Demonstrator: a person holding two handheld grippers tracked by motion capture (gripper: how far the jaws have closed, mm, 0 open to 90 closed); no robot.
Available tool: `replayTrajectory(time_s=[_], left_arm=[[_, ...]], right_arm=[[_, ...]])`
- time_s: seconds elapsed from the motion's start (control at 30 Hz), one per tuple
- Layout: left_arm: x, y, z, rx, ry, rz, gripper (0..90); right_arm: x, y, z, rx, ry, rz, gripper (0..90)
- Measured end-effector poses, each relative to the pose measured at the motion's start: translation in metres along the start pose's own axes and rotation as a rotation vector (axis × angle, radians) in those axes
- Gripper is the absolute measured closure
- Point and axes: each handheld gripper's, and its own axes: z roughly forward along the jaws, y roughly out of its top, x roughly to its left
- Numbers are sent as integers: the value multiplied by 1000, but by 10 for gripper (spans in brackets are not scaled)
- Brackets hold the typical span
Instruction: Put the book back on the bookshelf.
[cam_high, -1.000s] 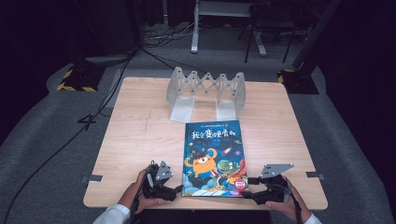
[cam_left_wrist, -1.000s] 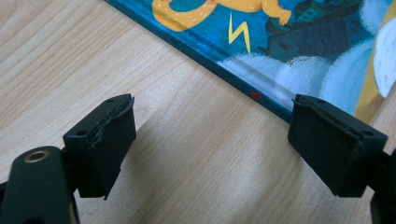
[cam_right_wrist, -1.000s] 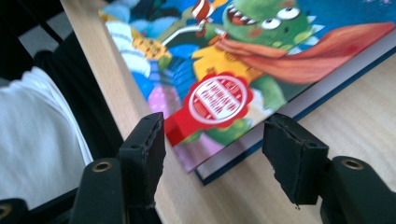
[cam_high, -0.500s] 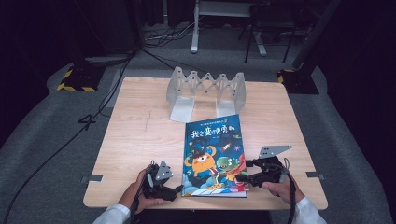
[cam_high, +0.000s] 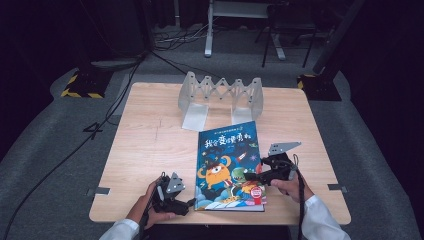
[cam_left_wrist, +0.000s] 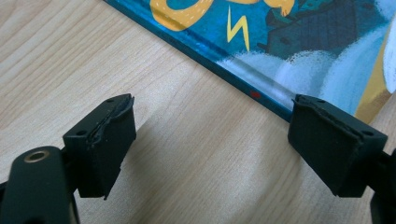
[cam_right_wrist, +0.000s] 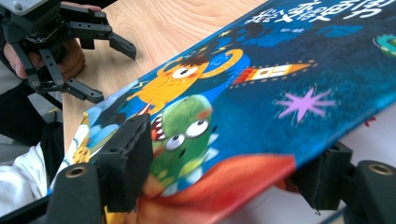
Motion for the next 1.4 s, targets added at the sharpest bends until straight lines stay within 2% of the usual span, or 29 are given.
replayTrajectory(time_s=[0.13,0.3,0.33,0.37,0.4,0.53,0.57,0.7,0.8,0.9,1.0,1.2,1.3,1.4], left_arm=[[0,0,0,1,1,1,156],[1,-1,-1,-1,1,4,158],[1,-1,-1,-1,1,4,158],[1,-1,-1,-1,1,4,158],[1,-1,-1,0,0,4,158],[1,-1,-1,2,4,1,155],[1,-1,-1,1,11,-12,155],[4,-3,-3,-1,22,-18,156],[5,-3,-3,1,39,-37,155],[4,-3,-4,1,43,-40,156],[5,-5,-6,6,6,-5,156],[6,-2,-6,28,-15,14,159],[5,2,-3,38,-34,44,161],[6,6,-2,20,-61,30,170]], right_arm=[[-7,9,7,23,24,-7,279],[-11,10,14,34,21,12,288],[-10,10,13,22,32,9,343],[-10,10,13,22,32,9,343],[-8,10,11,-25,70,-5,401],[-6,10,10,-43,70,-21,428],[-5,9,9,-54,75,-27,432],[1,8,7,-84,71,-72,443],[4,5,5,-98,69,-87,443],[13,2,0,-108,48,-119,443],[21,1,-6,-125,28,-163,443],[35,2,-18,-151,-17,-253,445],[39,3,-19,-162,-29,-281,447],[43,4,-21,-171,-41,-312,448]])
